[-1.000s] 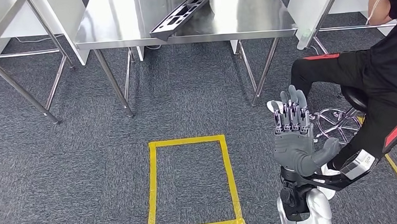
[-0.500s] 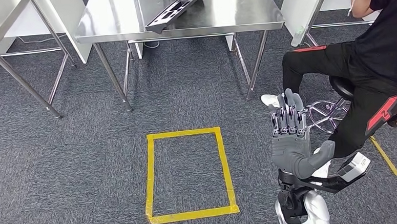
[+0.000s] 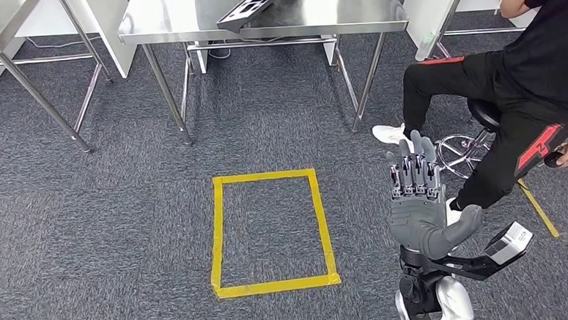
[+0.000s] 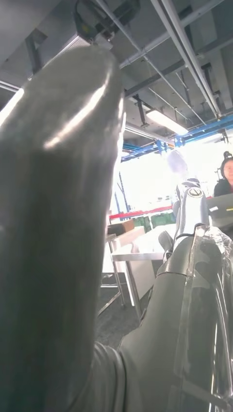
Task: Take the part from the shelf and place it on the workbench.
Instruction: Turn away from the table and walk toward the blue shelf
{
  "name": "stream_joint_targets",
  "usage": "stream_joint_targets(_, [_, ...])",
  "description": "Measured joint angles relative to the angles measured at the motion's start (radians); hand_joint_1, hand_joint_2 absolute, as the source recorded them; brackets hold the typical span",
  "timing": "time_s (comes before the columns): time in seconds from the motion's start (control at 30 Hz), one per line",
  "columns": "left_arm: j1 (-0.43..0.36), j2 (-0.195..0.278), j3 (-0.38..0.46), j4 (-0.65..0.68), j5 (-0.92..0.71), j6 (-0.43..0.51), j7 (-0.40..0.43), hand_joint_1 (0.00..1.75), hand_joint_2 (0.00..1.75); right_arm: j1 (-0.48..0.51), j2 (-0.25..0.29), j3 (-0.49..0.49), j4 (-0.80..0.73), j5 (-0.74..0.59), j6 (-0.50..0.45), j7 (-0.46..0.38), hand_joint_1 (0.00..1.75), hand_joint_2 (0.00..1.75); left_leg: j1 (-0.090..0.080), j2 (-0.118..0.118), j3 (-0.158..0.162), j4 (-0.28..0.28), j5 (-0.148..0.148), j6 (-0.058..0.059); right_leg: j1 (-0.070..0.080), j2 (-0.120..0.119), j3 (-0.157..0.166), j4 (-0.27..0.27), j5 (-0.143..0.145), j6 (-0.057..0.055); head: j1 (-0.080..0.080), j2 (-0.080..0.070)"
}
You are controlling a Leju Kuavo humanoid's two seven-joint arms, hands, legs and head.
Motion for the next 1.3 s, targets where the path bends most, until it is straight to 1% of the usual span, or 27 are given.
stream_joint_targets(0.03, [0.0,0.0,0.0,0.0,0.0,0.0,-0.001,0.0,0.0,0.001,-0.002,0.0,0.0,0.0,0.0,0.0,0.0,0.0,-0.001,0.001,-0.033,0.001,0.029,-0.005,-0.001,0.001,0.045,-0.007,-0.007,0.007,0.0,0.0])
stream_joint_targets(0.07, [0.0,-0.001,0.0,0.0,0.0,0.0,-0.002,0.0,0.0,0.001,-0.003,0.001,0.0,0.0,-0.001,0.0,0.0,0.0,-0.003,0.002,-0.059,0.003,0.053,-0.011,0.001,0.001,0.115,-0.077,0.003,0.013,0.001,0.0])
stream_joint_targets(0.1, [0.0,-0.002,0.0,0.0,0.0,0.0,-0.002,0.0,0.0,0.001,-0.003,0.002,0.0,0.0,-0.001,0.0,0.0,0.0,-0.004,0.002,-0.068,0.001,0.068,-0.018,0.003,0.002,0.167,-0.155,-0.001,0.008,0.0,0.0])
stream_joint_targets(0.13, [0.0,-0.002,0.0,0.0,0.0,0.0,-0.002,0.0,0.0,0.001,-0.003,0.002,0.0,0.0,-0.001,0.0,0.0,0.0,-0.005,0.002,-0.07,-0.002,0.081,-0.024,0.006,0.003,0.195,-0.204,-0.013,-0.001,-0.001,0.0])
stream_joint_targets(0.17, [0.001,-0.002,0.0,0.0,0.0,0.0,-0.003,0.0,0.0,0.002,-0.003,0.003,0.0,0.0,-0.001,0.0,0.0,0.0,-0.005,0.003,-0.07,-0.006,0.093,-0.03,0.01,0.004,0.203,-0.228,-0.018,-0.01,-0.003,0.0])
stream_joint_targets(0.23, [0.002,-0.001,0.0,0.0,-0.002,0.0,0.001,0.0,0.0,0.002,-0.004,0.003,0.0,0.0,-0.001,-0.001,0.0,0.0,0.001,0.002,-0.074,-0.01,0.097,-0.044,0.004,0.004,0.186,-0.226,-0.003,-0.03,-0.005,0.0])
stream_joint_targets(0.27, [0.003,0.0,0.0,0.0,-0.004,0.0,0.006,0.0,0.0,0.002,-0.004,0.004,0.0,0.0,-0.001,-0.001,0.0,0.0,0.004,0.002,-0.08,0.004,0.069,-0.049,0.0,0.003,0.178,-0.227,0.008,-0.042,-0.007,0.0])
stream_joint_targets(0.3, [0.004,0.0,0.0,0.0,-0.006,0.0,0.013,0.0,0.0,0.002,-0.004,0.006,0.0,0.0,-0.001,-0.001,0.0,0.0,0.006,0.0,-0.09,0.038,0.022,-0.053,-0.003,0.002,0.167,-0.227,0.021,-0.052,-0.008,0.0])
stream_joint_targets(0.37, [0.005,0.0,0.0,0.0,-0.009,-0.002,0.025,0.0,0.0,0.003,-0.004,0.008,0.0,0.0,-0.001,0.0,0.0,0.0,0.008,-0.003,-0.117,0.157,-0.086,-0.059,-0.001,0.001,0.143,-0.226,0.044,-0.063,-0.009,0.0])
stream_joint_targets(0.4, [0.005,-0.001,-0.001,0.0,-0.012,-0.003,0.029,0.0,0.0,0.003,-0.004,0.009,0.0,0.001,-0.001,0.001,0.0,0.0,0.008,-0.004,-0.126,0.219,-0.113,-0.063,0.0,0.001,0.131,-0.226,0.054,-0.063,-0.009,0.0])
stream_joint_targets(0.43, [0.005,0.0,-0.001,0.0,-0.014,-0.004,0.033,0.0,0.0,0.004,-0.004,0.009,0.0,0.002,-0.001,0.002,0.0,0.0,0.009,-0.005,-0.126,0.263,-0.114,-0.065,0.001,0.001,0.119,-0.225,0.064,-0.062,-0.009,0.0])
stream_joint_targets(0.47, [0.005,0.0,-0.001,0.0,-0.016,-0.005,0.037,0.0,0.0,0.006,-0.004,0.009,0.0,0.004,-0.001,0.003,0.0,0.0,0.009,-0.006,-0.109,0.272,-0.096,-0.064,0.002,0.005,0.109,-0.224,0.073,-0.058,-0.009,0.0])
stream_joint_targets(0.5, [0.005,0.0,-0.001,0.0,-0.017,-0.004,0.041,0.0,0.0,0.007,-0.004,0.009,0.0,0.004,-0.001,0.003,0.0,0.0,0.009,-0.009,-0.076,0.247,-0.074,-0.062,0.003,0.009,0.1,-0.222,0.081,-0.054,-0.009,0.0])
stream_joint_targets(0.57, [0.006,0.001,-0.002,0.0,-0.018,-0.004,0.045,0.0,0.0,0.01,-0.004,0.01,0.0,0.004,-0.001,0.003,0.0,0.0,0.009,-0.045,0.032,0.116,-0.051,-0.049,0.003,0.02,0.082,-0.217,0.094,-0.044,-0.009,0.0])
stream_joint_targets(0.63, [0.008,0.003,-0.002,-0.001,-0.019,-0.003,0.047,0.0,0.0,0.011,-0.005,0.012,0.0,0.005,-0.001,0.0,0.0,0.0,0.006,-0.076,0.105,0.012,-0.061,-0.038,0.001,0.029,0.068,-0.21,0.103,-0.032,-0.008,0.0])
stream_joint_targets(0.67, [0.009,0.004,-0.002,-0.001,-0.019,-0.003,0.047,0.0,0.0,0.012,-0.005,0.013,0.0,0.005,-0.001,-0.002,0.0,0.0,0.003,-0.076,0.116,-0.009,-0.069,-0.034,0.001,0.035,0.061,-0.208,0.108,-0.025,-0.008,0.0])
stream_joint_targets(0.77, [0.008,0.001,-0.003,-0.001,-0.02,-0.003,0.048,0.0,0.0,0.014,-0.008,0.014,0.0,0.005,-0.001,-0.004,0.0,0.0,0.001,-0.039,0.115,-0.035,-0.063,-0.016,0.004,0.044,0.035,-0.186,0.106,-0.008,-0.006,0.0])
stream_joint_targets(0.8, [0.008,0.0,-0.003,-0.001,-0.02,-0.003,0.048,0.0,0.0,0.015,-0.01,0.015,0.0,0.005,-0.001,-0.004,0.0,0.0,0.003,-0.026,0.112,-0.041,-0.057,-0.009,0.005,0.039,0.013,-0.148,0.087,-0.008,-0.003,0.0])
stream_joint_targets(0.87, [0.009,0.0,-0.004,-0.001,-0.021,-0.003,0.048,0.0,0.0,0.018,-0.012,0.015,0.001,0.005,-0.001,-0.004,0.0,0.0,0.004,-0.002,0.103,-0.044,-0.048,-0.001,0.0,0.026,-0.048,-0.023,0.028,-0.012,0.001,0.0])
stream_joint_targets(0.93, [0.009,0.0,-0.004,-0.001,-0.021,-0.003,0.048,0.0,0.0,0.023,-0.014,0.015,0.002,0.005,-0.001,-0.004,0.0,0.0,0.003,0.02,0.094,-0.043,-0.042,-0.002,-0.005,0.022,-0.088,0.073,-0.006,-0.004,0.002,0.0])
stream_joint_targets(0.97, [0.009,-0.001,-0.004,-0.001,-0.021,-0.003,0.048,0.0,0.0,0.025,-0.015,0.015,0.003,0.005,-0.001,-0.004,0.0,0.0,0.004,0.032,0.09,-0.043,-0.04,-0.004,-0.007,0.018,-0.079,0.07,-0.002,0.005,0.003,0.0])
stream_joint_targets(1.0, [0.009,-0.002,-0.004,-0.001,-0.021,-0.003,0.048,0.0,0.0,0.026,-0.016,0.015,0.003,0.005,-0.001,-0.004,0.0,0.0,0.005,0.043,0.088,-0.042,-0.038,-0.006,-0.01,0.011,-0.049,0.025,0.016,0.016,0.003,0.0])
stream_joint_targets(1.07, [0.009,-0.003,-0.004,-0.001,-0.021,-0.003,0.048,0.0,0.0,0.025,-0.018,0.015,0.003,0.005,-0.001,-0.004,0.0,0.0,0.004,0.064,0.087,-0.037,-0.037,-0.014,-0.013,-0.03,0.042,-0.124,0.06,0.031,0.004,0.0])
stream_joint_targets(1.13, [0.008,-0.002,-0.004,-0.002,-0.023,-0.003,0.048,0.0,0.0,0.024,-0.018,0.016,0.003,0.006,-0.001,-0.004,0.0,0.0,-0.001,0.081,0.087,-0.031,-0.039,-0.026,-0.008,-0.056,0.087,-0.208,0.083,0.021,0.004,0.0])
stream_joint_targets(1.2, [0.006,-0.004,-0.005,-0.002,-0.029,-0.003,0.049,0.0,0.0,0.027,-0.019,0.016,0.003,0.006,-0.002,-0.006,0.0,0.0,-0.002,0.097,0.088,-0.031,-0.038,-0.037,-0.004,-0.041,0.08,-0.212,0.087,-0.002,0.002,0.0])
stream_joint_targets(1.23, [0.005,-0.005,-0.006,-0.002,-0.033,-0.003,0.049,0.0,0.0,0.029,-0.02,0.015,0.002,0.008,-0.003,-0.008,0.0,0.0,0.001,0.095,0.087,-0.028,-0.041,-0.044,-0.007,-0.032,0.078,-0.212,0.091,-0.011,0.002,0.0])
stream_joint_targets(1.3, [0.005,-0.006,-0.009,-0.002,-0.038,-0.003,0.049,0.0,0.0,0.031,-0.022,0.014,0.0,0.014,-0.008,-0.01,0.0,0.0,0.007,0.058,0.07,0.015,-0.077,-0.054,-0.013,-0.013,0.078,-0.213,0.099,-0.028,0.0,0.0])
